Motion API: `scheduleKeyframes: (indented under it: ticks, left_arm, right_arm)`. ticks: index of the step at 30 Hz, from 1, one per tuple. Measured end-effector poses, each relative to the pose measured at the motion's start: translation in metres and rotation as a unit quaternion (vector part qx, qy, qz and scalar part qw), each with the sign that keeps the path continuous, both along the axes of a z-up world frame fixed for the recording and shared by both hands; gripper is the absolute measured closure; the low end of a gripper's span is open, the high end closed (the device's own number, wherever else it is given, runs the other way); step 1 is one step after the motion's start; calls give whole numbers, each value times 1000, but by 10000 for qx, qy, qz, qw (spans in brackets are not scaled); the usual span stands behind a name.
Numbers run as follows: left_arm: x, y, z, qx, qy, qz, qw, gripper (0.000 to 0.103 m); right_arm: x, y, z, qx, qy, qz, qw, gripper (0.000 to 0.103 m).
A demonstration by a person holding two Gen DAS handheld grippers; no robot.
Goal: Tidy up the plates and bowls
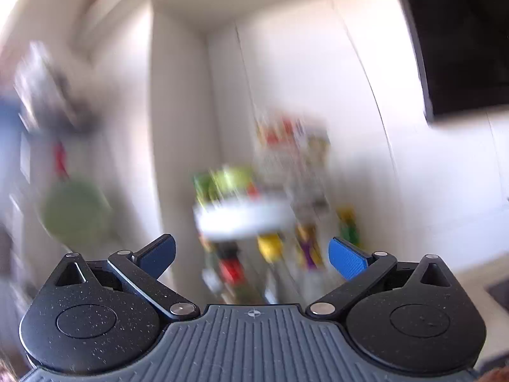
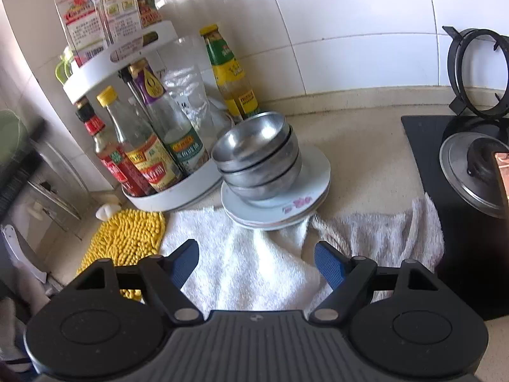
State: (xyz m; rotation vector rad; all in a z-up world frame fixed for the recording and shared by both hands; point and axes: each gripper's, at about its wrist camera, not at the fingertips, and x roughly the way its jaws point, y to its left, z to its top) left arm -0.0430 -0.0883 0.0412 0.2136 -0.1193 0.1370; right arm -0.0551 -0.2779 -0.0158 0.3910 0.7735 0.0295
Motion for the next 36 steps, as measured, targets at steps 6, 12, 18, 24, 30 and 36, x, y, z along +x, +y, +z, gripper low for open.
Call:
scheduleKeyframes:
  ticks: [6, 12, 18, 24, 30, 36]
  left_arm:
    - [-34, -5, -4, 342, -1819, 744, 9799, 0]
    - [-35, -6, -3, 415, -2206, 938, 9700, 0]
    - [-32, -4, -6, 423, -1809, 637, 9805, 0]
    - [8, -1, -6, 29, 1011, -767, 9919, 0]
    - [54, -10, -37, -212, 3210, -1190, 9393, 0]
    - [69, -19, -58, -403, 4159, -1149, 9012, 0]
  right_arm:
    - [2, 0, -6, -89, 198, 11, 9998, 5]
    - [5, 5, -17, -42, 396, 74, 9992, 5]
    - [8, 9, -21, -47, 480, 131, 9988, 5]
    - [6, 3, -14, 34, 199, -20, 9998, 4]
    - [3, 1, -14, 8, 9, -256, 9997, 2]
    - [-3, 0, -20, 70, -1, -337, 9994, 1]
